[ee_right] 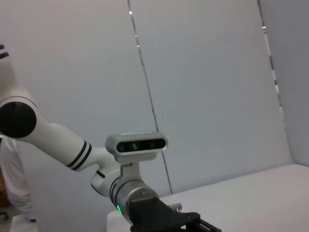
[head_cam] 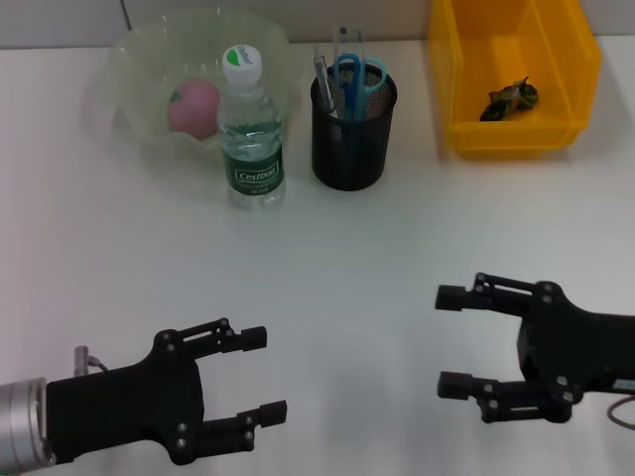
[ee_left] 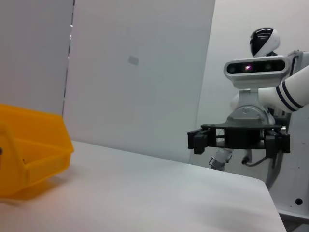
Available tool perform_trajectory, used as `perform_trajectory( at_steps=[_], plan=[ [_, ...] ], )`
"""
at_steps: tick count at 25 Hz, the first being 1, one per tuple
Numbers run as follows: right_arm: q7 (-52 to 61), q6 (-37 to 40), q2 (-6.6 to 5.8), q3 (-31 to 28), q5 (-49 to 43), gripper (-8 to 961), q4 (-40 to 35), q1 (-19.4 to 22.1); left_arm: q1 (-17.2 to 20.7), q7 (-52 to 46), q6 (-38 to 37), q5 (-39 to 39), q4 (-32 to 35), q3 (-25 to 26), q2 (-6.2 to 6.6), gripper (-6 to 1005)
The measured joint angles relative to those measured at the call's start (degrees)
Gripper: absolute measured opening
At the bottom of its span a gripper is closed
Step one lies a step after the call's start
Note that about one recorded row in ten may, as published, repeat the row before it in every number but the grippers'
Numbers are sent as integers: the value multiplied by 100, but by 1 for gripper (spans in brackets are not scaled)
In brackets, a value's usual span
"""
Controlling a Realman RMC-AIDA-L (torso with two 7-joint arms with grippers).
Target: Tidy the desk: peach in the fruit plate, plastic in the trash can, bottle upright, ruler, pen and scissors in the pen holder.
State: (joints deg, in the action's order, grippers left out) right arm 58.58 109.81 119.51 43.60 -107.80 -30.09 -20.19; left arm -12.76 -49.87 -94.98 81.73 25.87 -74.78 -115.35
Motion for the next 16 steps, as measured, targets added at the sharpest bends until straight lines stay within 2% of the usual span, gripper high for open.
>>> perform_trajectory(
  at_steps=[5,16],
  plan=[
    [83,-103,2,182,9,820,48,-193,43,27,-12,0,5,28,-3,753],
    [109,-146,2,252,41,820,111,-231,44,91,-20,-12,7,26,-15,753]
  ],
)
